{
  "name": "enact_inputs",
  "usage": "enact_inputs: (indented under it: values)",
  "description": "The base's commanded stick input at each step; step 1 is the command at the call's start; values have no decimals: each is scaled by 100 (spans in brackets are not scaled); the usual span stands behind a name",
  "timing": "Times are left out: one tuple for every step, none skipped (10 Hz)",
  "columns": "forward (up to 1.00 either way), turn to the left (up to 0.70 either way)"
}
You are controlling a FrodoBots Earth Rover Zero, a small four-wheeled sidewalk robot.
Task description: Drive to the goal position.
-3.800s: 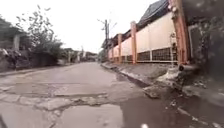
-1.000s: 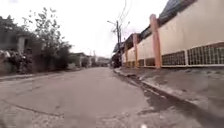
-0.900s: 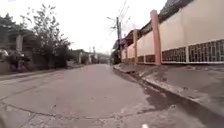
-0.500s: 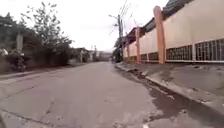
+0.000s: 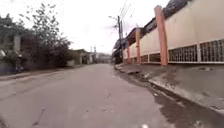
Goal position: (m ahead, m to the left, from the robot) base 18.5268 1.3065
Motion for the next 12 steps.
enact_inputs:
  values:
    - [85, 0]
    - [85, 0]
    - [85, 0]
    - [85, 0]
    - [85, 0]
    - [85, 0]
    - [85, 0]
    - [96, 0]
    - [100, 0]
    - [100, 0]
    - [100, 0]
    - [100, 0]
